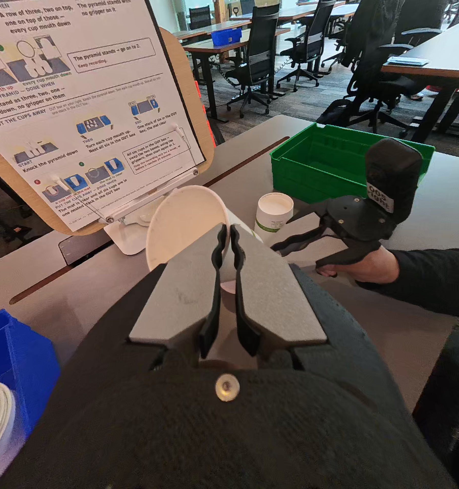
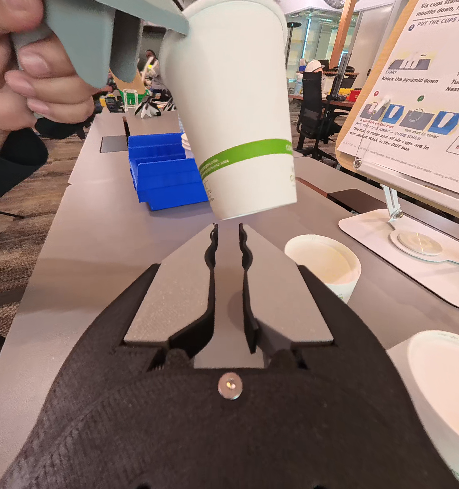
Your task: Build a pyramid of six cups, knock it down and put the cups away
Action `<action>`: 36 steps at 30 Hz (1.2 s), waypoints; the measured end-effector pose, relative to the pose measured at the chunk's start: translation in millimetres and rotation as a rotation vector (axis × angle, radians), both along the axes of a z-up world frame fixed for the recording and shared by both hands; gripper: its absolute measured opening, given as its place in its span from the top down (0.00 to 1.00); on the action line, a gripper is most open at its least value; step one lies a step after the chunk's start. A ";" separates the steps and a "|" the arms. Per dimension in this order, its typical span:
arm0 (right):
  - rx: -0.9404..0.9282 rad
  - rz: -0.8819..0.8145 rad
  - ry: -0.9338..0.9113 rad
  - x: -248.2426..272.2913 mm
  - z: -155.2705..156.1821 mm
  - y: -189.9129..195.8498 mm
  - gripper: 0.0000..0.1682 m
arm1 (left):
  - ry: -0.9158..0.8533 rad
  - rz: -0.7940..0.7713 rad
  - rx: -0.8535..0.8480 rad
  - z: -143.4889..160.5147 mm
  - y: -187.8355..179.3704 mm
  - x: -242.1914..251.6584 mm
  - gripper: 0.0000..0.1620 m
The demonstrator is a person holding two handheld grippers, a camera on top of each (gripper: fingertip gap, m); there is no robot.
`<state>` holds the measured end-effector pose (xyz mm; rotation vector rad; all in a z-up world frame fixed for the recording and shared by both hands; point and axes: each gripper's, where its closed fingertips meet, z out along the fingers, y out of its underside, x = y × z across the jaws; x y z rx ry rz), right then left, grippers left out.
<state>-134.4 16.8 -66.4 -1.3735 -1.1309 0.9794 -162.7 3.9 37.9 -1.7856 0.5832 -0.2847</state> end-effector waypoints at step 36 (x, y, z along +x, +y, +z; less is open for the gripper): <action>0.125 -0.086 -0.116 -9.3 -22.8 12.0 1.00 | -0.198 0.045 -0.520 -224.3 33.2 -44.5 1.00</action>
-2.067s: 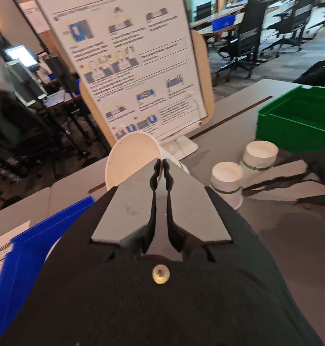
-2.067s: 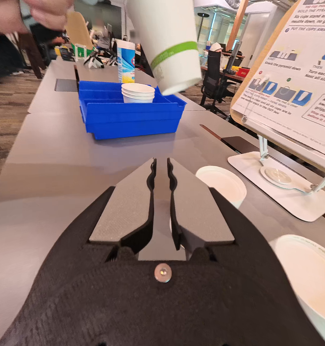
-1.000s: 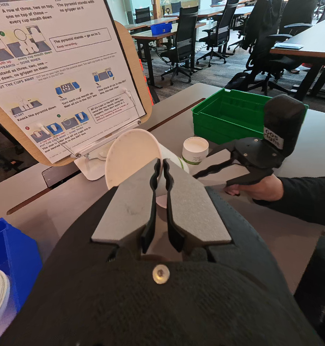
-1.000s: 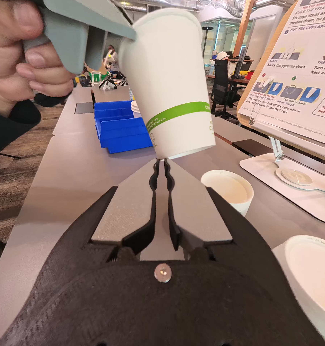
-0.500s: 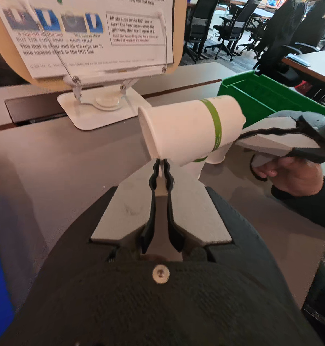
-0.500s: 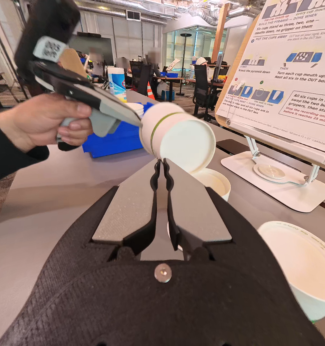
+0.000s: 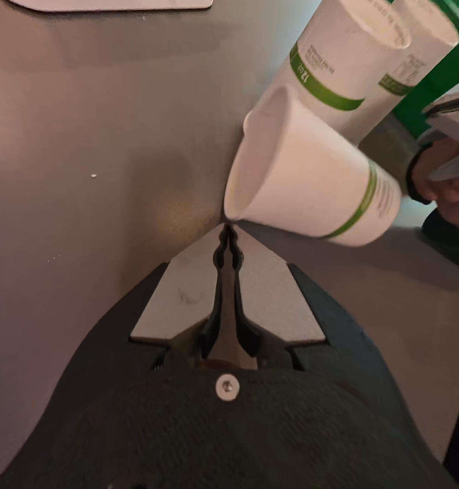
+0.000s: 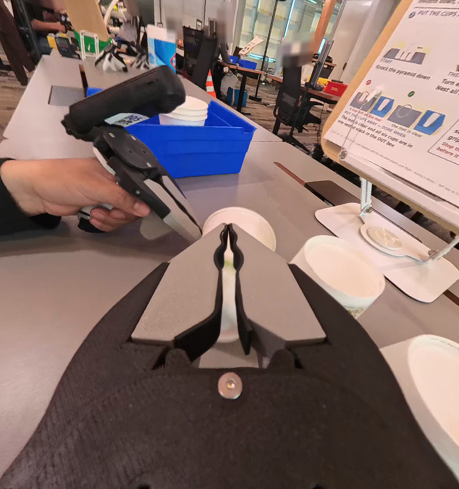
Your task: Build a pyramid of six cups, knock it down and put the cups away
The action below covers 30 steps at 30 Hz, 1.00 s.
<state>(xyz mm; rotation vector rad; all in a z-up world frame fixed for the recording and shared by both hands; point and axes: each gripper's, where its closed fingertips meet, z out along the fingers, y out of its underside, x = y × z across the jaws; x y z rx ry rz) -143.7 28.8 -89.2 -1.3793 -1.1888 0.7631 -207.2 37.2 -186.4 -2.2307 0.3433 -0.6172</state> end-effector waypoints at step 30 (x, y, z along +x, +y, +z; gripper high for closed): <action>0.088 0.406 -0.215 10.1 -20.9 -53.7 0.90 | -0.162 -0.214 0.218 56.2 -15.6 6.2 0.79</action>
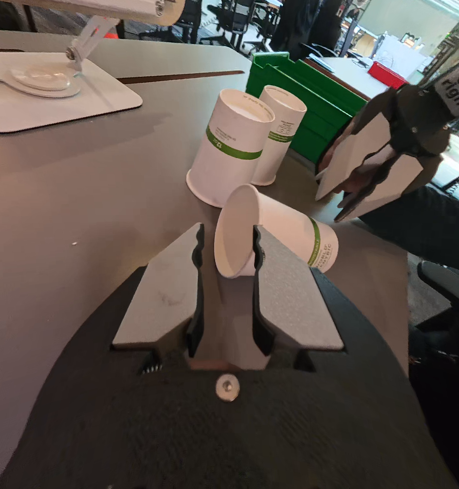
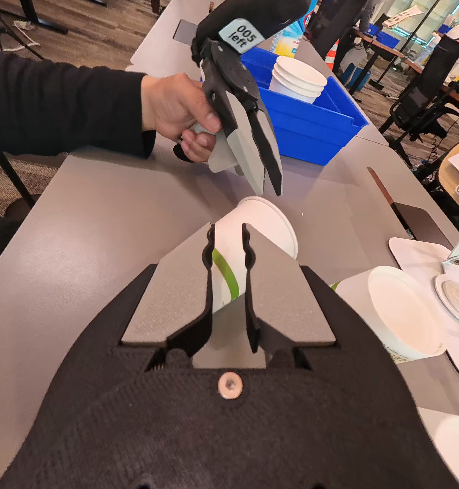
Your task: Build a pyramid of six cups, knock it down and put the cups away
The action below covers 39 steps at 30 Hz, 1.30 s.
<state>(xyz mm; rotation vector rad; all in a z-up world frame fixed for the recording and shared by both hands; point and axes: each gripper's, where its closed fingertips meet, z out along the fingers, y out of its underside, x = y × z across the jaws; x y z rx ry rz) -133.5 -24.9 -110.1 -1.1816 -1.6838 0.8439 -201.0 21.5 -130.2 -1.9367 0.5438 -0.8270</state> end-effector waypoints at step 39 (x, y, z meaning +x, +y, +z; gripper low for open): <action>-0.242 -0.154 -0.077 35.0 -5.0 55.2 0.92 | -0.180 -0.076 -0.152 -11.4 -9.1 11.1 0.99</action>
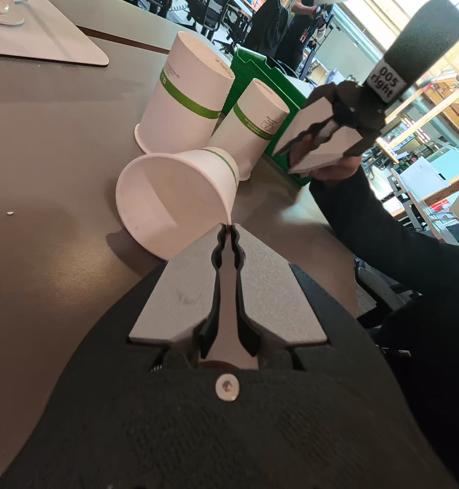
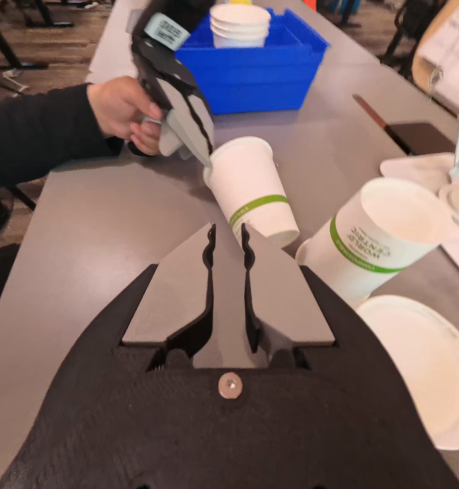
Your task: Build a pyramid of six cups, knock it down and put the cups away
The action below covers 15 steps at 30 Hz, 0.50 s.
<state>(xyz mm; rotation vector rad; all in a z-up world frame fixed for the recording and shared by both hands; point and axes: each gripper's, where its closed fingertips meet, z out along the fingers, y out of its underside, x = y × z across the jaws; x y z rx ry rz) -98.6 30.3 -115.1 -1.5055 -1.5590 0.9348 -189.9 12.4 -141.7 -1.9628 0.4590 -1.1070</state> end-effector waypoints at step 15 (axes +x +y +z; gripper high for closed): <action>-0.134 -0.152 -0.128 -11.3 -37.1 15.0 0.94 | -0.007 -0.054 -0.001 0.5 -10.7 3.8 1.00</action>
